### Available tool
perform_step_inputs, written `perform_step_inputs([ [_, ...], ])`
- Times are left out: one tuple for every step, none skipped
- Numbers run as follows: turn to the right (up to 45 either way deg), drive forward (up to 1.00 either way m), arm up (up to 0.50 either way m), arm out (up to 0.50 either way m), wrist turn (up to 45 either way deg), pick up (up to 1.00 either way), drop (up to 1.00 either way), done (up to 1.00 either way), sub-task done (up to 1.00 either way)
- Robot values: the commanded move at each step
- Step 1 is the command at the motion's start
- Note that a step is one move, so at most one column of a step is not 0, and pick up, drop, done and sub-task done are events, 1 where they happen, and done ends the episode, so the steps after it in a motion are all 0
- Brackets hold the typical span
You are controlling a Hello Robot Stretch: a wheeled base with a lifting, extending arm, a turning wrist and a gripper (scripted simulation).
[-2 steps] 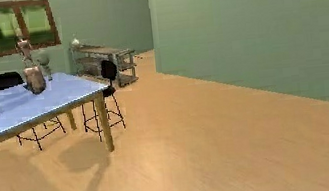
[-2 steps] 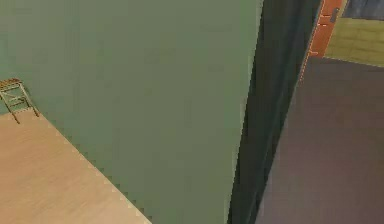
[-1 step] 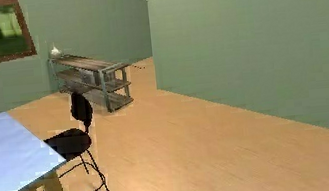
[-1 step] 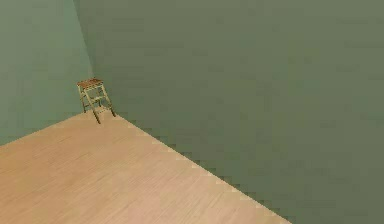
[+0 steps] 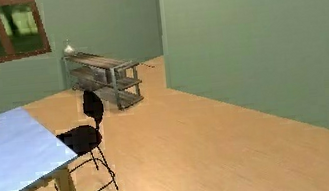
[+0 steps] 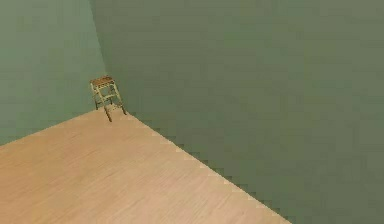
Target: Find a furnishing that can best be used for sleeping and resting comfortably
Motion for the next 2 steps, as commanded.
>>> perform_step_inputs([
  [0.0, 1.00, 0.00, 0.00, 0.0, 0.00, 0.00, 0.00, 0.00],
  [0.0, 1.00, 0.00, 0.00, 0.0, 0.00, 0.00, 0.00, 0.00],
])
